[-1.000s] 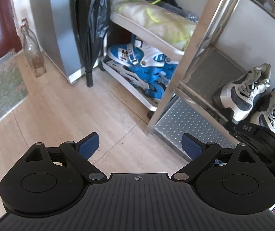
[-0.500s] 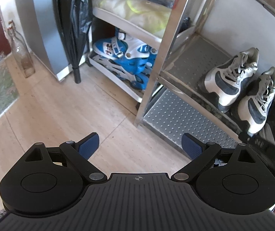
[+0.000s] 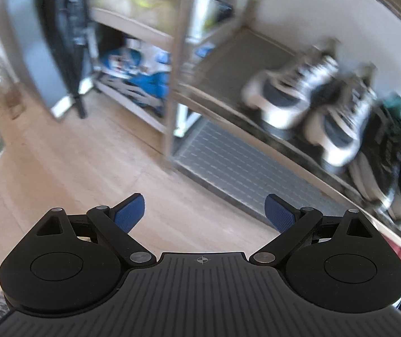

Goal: Organize scattered shoes

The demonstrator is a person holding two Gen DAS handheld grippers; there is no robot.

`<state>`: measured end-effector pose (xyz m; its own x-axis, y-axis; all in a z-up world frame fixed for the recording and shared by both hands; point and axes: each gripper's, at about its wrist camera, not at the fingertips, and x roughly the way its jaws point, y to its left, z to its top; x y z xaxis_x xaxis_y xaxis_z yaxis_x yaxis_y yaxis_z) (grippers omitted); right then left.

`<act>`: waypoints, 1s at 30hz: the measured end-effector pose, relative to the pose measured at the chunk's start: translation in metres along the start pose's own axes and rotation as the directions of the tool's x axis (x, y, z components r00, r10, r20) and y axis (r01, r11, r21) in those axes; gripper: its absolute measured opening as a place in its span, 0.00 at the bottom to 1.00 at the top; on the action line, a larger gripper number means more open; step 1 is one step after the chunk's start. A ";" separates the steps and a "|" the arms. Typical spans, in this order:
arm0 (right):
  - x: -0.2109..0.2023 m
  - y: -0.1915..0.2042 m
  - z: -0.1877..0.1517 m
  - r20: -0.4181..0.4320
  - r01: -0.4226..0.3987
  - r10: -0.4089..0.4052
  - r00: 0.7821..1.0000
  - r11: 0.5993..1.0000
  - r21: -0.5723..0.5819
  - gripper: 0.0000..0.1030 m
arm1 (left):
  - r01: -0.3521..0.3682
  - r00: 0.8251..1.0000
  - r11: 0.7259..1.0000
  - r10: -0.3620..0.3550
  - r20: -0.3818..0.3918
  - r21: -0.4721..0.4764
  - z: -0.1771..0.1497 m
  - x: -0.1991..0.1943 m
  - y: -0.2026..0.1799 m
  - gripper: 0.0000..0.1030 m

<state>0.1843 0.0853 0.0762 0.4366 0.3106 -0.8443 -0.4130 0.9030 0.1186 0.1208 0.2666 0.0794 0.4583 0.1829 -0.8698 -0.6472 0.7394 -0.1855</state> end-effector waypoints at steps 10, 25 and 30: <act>-0.179 -0.151 -0.084 0.004 0.070 -0.071 0.997 0.991 0.117 0.98 | 0.112 0.994 0.831 -0.092 -0.064 0.546 -0.089 0.001 -0.118 0.93; -0.263 -0.248 -0.204 0.277 0.022 -0.124 0.953 0.939 0.344 0.99 | 0.134 0.973 0.738 -0.225 0.054 0.661 -0.172 -0.172 -0.070 0.98; -0.255 -0.239 -0.209 0.244 0.110 -0.184 0.952 0.951 0.288 0.99 | 0.176 0.966 0.726 -0.257 0.025 0.665 -0.192 -0.177 -0.065 0.98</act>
<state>0.0043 -0.2719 0.1537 0.6866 0.2023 -0.6984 -0.1146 0.9786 0.1708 -0.0353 0.0616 0.1572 0.6243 0.0027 -0.7811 0.0164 0.9997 0.0166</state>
